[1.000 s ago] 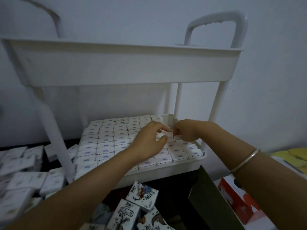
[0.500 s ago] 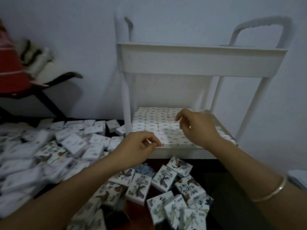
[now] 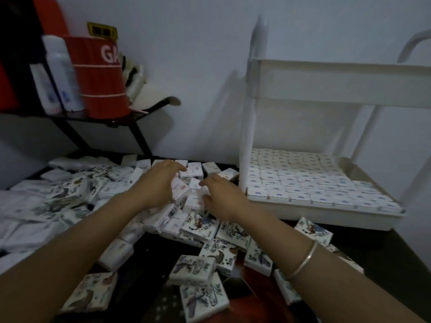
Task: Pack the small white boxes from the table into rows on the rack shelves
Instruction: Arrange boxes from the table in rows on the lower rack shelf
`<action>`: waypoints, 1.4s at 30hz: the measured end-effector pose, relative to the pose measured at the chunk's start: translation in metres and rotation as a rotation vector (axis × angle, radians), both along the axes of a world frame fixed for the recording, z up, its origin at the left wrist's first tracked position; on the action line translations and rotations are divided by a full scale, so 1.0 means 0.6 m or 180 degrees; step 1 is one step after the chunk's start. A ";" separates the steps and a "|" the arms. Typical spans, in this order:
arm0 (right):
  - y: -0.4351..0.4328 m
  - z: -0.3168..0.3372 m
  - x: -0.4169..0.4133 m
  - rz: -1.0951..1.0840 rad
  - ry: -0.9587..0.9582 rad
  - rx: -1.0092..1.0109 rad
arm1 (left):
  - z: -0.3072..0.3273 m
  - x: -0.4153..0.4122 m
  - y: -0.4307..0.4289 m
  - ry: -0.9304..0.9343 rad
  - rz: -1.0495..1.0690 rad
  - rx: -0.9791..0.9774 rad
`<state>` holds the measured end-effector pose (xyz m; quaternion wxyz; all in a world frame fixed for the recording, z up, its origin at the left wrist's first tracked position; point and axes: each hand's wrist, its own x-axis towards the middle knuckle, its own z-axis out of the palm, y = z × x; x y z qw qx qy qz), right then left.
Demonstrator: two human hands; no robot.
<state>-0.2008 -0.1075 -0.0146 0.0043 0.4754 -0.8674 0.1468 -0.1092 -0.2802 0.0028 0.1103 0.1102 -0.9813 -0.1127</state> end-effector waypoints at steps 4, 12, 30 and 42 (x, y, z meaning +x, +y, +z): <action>-0.024 -0.007 -0.008 -0.0080 -0.0171 0.0517 | 0.007 -0.014 -0.030 -0.0683 -0.0385 -0.0179; -0.015 0.006 -0.019 -0.0256 -0.0519 0.0213 | 0.017 -0.007 -0.041 -0.0504 -0.0546 -0.0046; 0.270 0.081 0.010 -0.0503 -0.2308 -0.1723 | 0.062 -0.011 0.188 0.0689 -0.1426 0.2429; 0.489 0.081 -0.036 -0.1629 -0.2809 -0.2638 | 0.056 -0.201 0.437 0.0507 -0.1189 0.2674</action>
